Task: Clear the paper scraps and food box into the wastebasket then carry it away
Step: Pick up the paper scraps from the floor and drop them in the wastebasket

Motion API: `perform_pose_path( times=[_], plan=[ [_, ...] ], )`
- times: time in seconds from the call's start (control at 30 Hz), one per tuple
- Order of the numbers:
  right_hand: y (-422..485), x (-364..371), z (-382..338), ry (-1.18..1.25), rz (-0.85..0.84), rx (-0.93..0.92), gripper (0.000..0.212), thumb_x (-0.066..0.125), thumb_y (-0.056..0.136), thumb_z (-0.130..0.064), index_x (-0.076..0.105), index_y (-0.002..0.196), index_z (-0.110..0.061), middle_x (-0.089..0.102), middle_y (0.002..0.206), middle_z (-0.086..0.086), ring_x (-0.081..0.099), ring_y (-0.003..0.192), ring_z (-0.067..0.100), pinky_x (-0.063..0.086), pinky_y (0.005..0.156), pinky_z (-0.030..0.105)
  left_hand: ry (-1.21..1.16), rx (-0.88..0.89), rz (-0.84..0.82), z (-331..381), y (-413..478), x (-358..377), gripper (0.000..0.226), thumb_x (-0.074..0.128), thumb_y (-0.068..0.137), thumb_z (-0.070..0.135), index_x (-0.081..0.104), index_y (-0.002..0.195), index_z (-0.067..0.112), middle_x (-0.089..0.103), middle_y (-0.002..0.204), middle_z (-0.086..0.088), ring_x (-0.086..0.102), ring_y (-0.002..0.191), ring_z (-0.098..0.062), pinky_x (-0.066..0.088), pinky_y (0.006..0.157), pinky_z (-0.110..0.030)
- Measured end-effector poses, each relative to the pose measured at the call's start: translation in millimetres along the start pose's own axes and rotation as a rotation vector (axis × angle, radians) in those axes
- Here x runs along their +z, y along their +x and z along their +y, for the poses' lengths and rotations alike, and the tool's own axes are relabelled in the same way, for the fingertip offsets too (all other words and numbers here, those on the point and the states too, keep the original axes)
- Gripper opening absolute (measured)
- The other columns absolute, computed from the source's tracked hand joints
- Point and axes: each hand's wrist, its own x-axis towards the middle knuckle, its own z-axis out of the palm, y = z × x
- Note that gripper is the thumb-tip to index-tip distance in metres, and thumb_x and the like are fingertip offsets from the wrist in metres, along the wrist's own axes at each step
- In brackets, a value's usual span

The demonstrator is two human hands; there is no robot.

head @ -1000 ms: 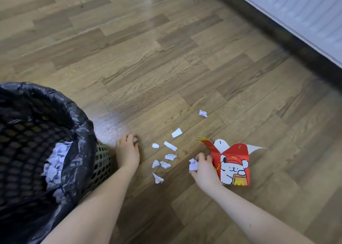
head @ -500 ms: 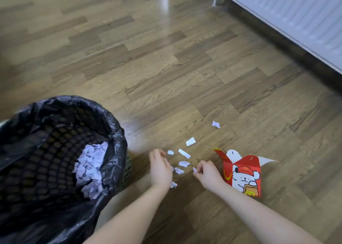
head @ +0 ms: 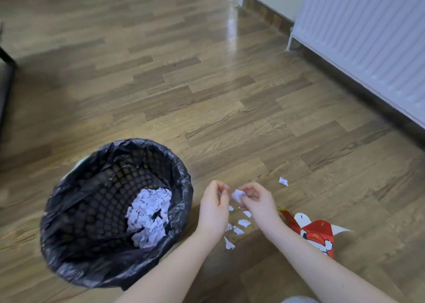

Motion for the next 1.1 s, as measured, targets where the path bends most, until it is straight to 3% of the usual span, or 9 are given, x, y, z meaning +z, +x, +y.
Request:
perform_pose_path(
  times=[0.17,0.3,0.43,0.53,0.6,0.77,0.87,0.97,1.1],
  plan=[
    [-32,32,-106,0.29,-0.097,-0.289,0.016,0.058,0.085,0.003,0.061,0.077,-0.011,0.066,0.071,0.011,0.062,0.062,0.019,0.055,0.062,0.03,-0.129,0.192,0.198,73,4,-56,0.019,0.049,0.09,0.015,0.047,0.072,0.018,0.057,0.067,-0.006,0.047,0.059,-0.005,0.04,0.056,-0.014],
    [-40,78,-132,0.328,-0.226,-0.269,0.024,0.052,0.087,0.007,0.059,0.076,-0.014,0.061,0.065,0.006,0.059,0.046,0.005,0.053,0.052,0.019,0.061,0.271,0.384,83,8,-120,0.022,0.048,0.091,0.017,0.042,0.07,0.017,0.046,0.069,0.0,0.042,0.066,-0.014,0.029,0.06,-0.024],
    [-43,116,-124,0.138,-0.38,-0.143,0.014,0.053,0.088,-0.002,0.063,0.09,-0.011,0.061,0.073,0.006,0.06,0.051,0.008,0.056,0.061,0.025,0.289,0.079,0.383,45,1,-171,0.027,0.041,0.095,0.029,0.054,0.08,0.009,0.051,0.087,-0.007,0.048,0.092,-0.025,0.035,0.079,-0.033],
    [-47,121,-114,-0.068,-0.453,-0.125,0.025,0.056,0.085,-0.005,0.062,0.107,-0.014,0.058,0.085,0.001,0.061,0.063,0.016,0.056,0.073,0.031,0.401,-0.071,0.412,26,-3,-183,0.043,0.032,0.096,0.037,0.069,0.094,0.016,0.056,0.114,-0.007,0.047,0.115,-0.027,0.037,0.098,-0.044],
    [-48,115,-112,-0.117,-0.438,-0.166,0.028,0.056,0.084,-0.006,0.062,0.11,-0.016,0.058,0.091,0.0,0.06,0.065,0.017,0.055,0.072,0.03,0.374,-0.039,0.416,25,-1,-178,0.045,0.031,0.095,0.042,0.069,0.097,0.016,0.057,0.119,-0.006,0.047,0.118,-0.025,0.036,0.1,-0.042],
    [-10,54,-101,0.099,-0.123,-0.22,0.015,0.053,0.085,0.002,0.06,0.09,-0.01,0.057,0.073,0.0,0.058,0.049,0.002,0.047,0.048,0.013,0.258,0.352,0.132,61,4,-120,0.005,0.058,0.087,0.022,0.057,0.083,0.02,0.055,0.088,0.001,0.053,0.082,-0.007,0.04,0.072,-0.008],
    [31,13,-54,0.133,0.097,-0.056,0.014,0.051,0.083,0.006,0.059,0.087,-0.004,0.058,0.076,0.01,0.06,0.058,0.013,0.051,0.051,0.02,0.297,0.462,-0.118,62,11,-58,0.005,0.062,0.084,0.022,0.058,0.084,0.021,0.054,0.081,0.005,0.051,0.074,-0.007,0.04,0.067,-0.01],
    [65,-6,19,0.065,0.178,0.162,0.022,0.056,0.08,0.007,0.054,0.069,-0.012,0.06,0.08,0.015,0.056,0.075,0.025,0.046,0.067,0.032,0.372,0.347,-0.309,28,23,9,0.011,0.061,0.082,0.022,0.056,0.09,0.016,0.051,0.089,0.004,0.053,0.082,-0.013,0.048,0.078,-0.03],
    [96,-16,83,-0.062,0.235,0.258,0.018,0.053,0.081,0.0,0.061,0.097,-0.003,0.063,0.094,0.012,0.058,0.087,0.026,0.045,0.077,0.031,0.452,0.137,-0.372,-32,52,63,0.018,0.058,0.078,0.014,0.055,0.095,0.014,0.052,0.098,-0.001,0.057,0.097,-0.025,0.05,0.084,-0.041]
  ],
)
